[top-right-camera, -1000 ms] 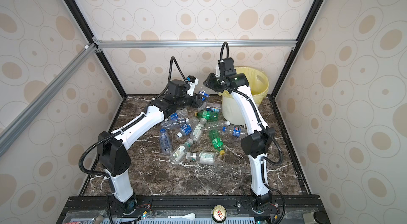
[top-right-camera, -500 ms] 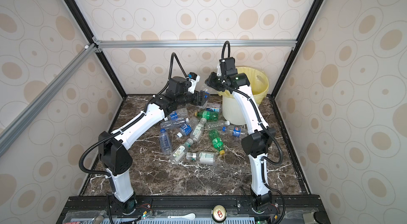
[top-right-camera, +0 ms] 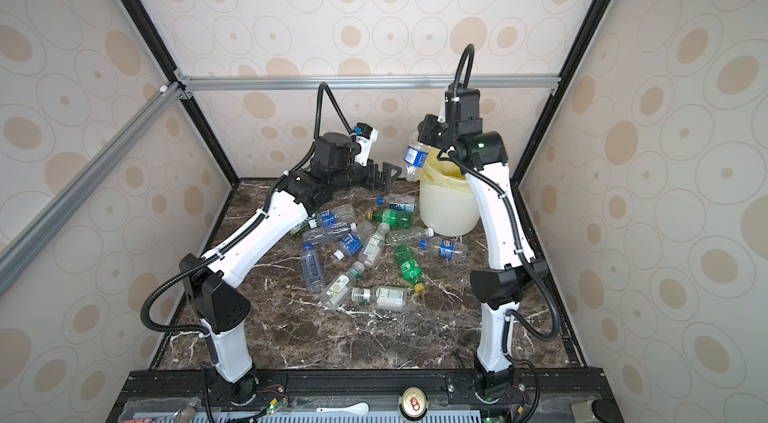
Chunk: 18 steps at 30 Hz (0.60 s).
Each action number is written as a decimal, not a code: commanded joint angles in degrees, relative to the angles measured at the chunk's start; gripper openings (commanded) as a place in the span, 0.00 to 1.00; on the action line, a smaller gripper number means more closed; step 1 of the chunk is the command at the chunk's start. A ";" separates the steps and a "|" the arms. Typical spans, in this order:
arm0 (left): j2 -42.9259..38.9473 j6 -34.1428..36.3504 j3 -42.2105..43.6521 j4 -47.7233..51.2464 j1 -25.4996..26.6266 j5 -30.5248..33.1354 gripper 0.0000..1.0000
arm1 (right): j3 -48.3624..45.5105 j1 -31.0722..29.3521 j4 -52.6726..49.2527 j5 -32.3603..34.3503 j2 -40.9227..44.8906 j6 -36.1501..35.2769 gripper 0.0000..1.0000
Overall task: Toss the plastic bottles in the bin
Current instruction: 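Carry the bottle over the bin and release it with the right gripper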
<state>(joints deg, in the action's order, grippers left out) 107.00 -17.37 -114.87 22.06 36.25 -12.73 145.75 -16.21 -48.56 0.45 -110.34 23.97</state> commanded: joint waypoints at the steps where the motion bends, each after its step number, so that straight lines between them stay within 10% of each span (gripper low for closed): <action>1: -0.78 -0.75 -5.23 1.01 0.81 1.32 0.99 | -2.17 -0.18 6.35 8.51 6.35 -7.03 0.18; 13: 8.80 -3.69 -18.99 6.31 1.38 -0.71 0.99 | -7.92 6.52 12.07 15.30 5.12 -9.65 0.23; 18: 11.51 -5.69 -20.38 6.60 1.37 -0.59 0.99 | 3.84 8.91 -0.81 13.41 -5.53 -6.00 0.78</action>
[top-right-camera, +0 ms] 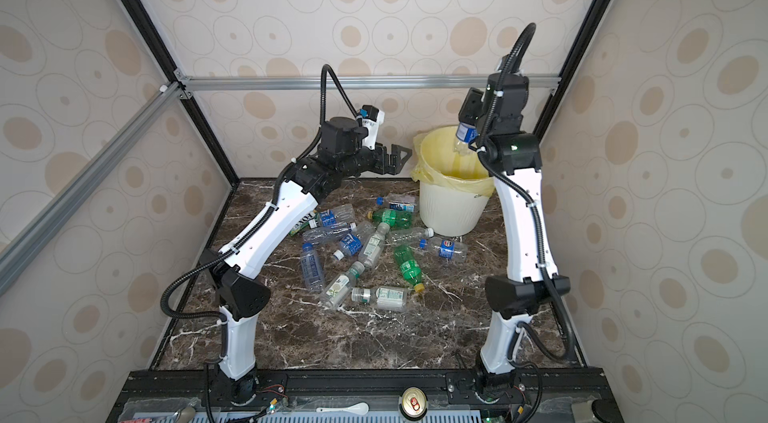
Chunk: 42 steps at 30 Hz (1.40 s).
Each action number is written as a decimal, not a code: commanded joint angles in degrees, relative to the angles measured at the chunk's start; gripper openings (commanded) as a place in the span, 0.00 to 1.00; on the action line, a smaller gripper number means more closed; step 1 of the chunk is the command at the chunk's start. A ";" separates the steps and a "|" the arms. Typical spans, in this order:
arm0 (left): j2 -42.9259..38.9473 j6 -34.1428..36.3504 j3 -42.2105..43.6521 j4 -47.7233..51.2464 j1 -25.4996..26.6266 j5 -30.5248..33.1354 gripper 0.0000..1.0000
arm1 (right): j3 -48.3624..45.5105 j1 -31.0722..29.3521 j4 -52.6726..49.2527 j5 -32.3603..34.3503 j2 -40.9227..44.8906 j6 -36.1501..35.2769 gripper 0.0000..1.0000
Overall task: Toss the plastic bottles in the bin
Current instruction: 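Carry the bottle over the bin and release it with the right gripper, then lower both grippers to the bottles nearest the robot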
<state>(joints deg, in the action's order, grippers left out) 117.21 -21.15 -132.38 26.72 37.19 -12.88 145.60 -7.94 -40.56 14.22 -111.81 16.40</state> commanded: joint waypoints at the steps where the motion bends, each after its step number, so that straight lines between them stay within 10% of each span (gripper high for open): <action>1: 1.89 -2.04 -3.50 2.47 0.48 -0.15 0.99 | 3.98 0.65 -8.40 -1.21 -4.20 1.02 0.86; 16: 1.31 -3.82 -2.92 14.36 0.02 20.17 0.99 | -9.01 0.41 -5.02 -12.14 6.53 6.82 1.00; 22: -7.87 -9.67 12.33 10.08 0.20 31.17 0.99 | -15.52 -5.09 -4.85 -9.57 11.49 4.50 1.00; 30: -35.43 -20.86 59.39 -18.50 0.26 35.75 0.99 | -39.44 -15.78 -2.69 -7.86 23.18 4.57 1.00; 42: -46.05 -18.09 74.09 -3.31 -1.48 38.16 0.99 | -67.37 -31.22 4.59 1.47 35.64 4.21 1.00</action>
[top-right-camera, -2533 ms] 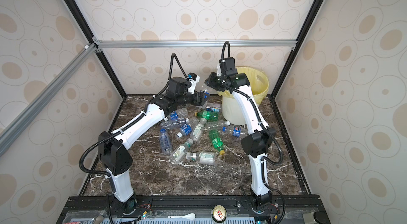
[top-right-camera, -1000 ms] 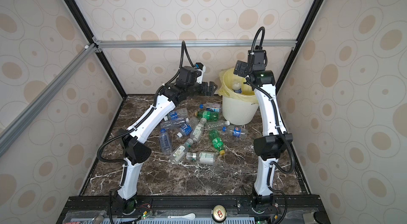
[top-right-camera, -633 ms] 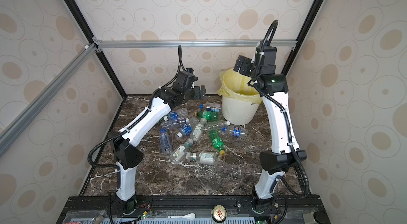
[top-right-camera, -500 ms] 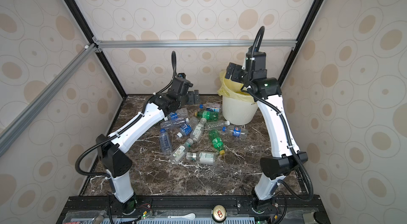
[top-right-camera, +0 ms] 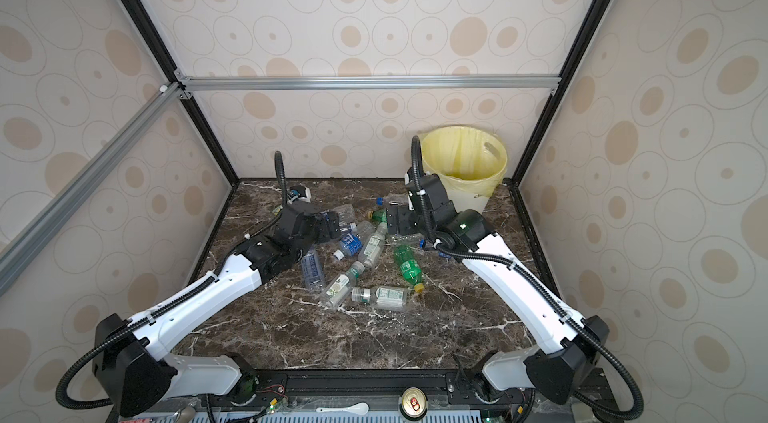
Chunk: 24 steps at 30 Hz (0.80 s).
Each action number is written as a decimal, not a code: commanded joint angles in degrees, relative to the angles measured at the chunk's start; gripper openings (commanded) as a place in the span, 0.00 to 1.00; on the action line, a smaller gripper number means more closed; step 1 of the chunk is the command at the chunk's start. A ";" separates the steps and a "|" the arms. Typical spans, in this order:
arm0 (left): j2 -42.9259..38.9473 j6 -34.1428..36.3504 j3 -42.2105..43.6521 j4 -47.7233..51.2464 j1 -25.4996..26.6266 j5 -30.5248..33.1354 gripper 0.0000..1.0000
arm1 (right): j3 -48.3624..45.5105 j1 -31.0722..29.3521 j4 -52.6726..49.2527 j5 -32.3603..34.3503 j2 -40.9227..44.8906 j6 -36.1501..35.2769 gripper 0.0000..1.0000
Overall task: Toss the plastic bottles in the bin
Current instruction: 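Lower both grippers to the bottles nearest the robot, then grasp the 'soda water' bottle with the left gripper and lift it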
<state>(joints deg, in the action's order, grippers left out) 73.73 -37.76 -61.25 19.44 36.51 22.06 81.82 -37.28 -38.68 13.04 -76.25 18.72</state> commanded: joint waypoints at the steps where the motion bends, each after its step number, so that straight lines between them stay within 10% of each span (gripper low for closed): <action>1: -3.18 -1.20 4.37 3.77 -1.50 2.87 0.99 | -4.41 -2.90 3.04 3.01 -0.36 2.48 1.00; 9: -3.06 -0.23 12.93 3.71 -5.43 -5.88 0.99 | -5.90 -12.83 3.43 6.50 -5.81 5.60 1.00; 24: 5.84 0.45 20.30 -6.59 -9.08 -16.05 0.93 | -12.38 -13.70 4.23 9.67 -3.75 6.59 1.00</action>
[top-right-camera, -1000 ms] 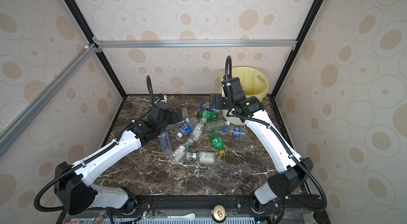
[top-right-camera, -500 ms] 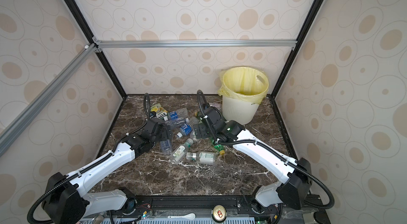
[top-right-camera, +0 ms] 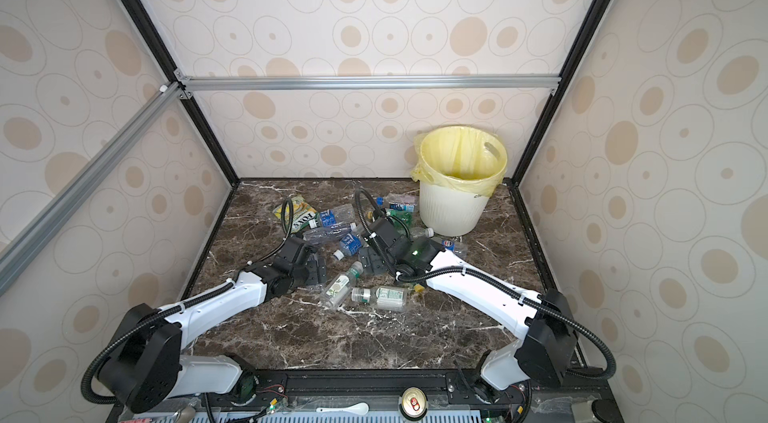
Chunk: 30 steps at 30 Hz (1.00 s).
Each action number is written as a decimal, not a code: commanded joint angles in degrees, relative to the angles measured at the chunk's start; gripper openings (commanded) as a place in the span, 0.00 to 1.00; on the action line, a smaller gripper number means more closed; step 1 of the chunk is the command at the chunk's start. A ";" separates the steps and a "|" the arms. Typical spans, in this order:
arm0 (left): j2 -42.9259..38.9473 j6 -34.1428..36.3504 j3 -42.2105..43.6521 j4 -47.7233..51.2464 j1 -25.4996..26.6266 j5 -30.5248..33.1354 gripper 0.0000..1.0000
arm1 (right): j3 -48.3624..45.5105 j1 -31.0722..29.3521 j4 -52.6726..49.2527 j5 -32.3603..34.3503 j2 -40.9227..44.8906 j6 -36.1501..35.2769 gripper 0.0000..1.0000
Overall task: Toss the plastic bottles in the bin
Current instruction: 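Grasp the 'soda water' bottle with the left gripper and lift it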
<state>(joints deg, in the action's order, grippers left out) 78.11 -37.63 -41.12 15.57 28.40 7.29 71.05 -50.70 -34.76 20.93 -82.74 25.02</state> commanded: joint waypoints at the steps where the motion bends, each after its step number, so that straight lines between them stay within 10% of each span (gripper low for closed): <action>1: 2.02 0.19 0.06 -3.33 -1.15 -1.68 0.92 | -2.13 -0.33 0.59 1.43 3.42 0.31 1.00; 15: 8.01 2.38 -2.48 -3.56 -2.12 -1.93 0.60 | -3.77 -0.19 4.79 0.01 2.53 -0.56 1.00; 30: -9.40 10.91 -1.15 -15.89 -2.05 -14.60 0.51 | 6.17 7.01 2.42 -13.96 0.36 7.83 1.00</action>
<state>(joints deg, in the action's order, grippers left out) 70.72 -29.58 -41.06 4.08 26.61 -1.89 74.83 -44.99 -32.08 11.42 -84.60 28.82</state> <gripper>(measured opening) 0.538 0.997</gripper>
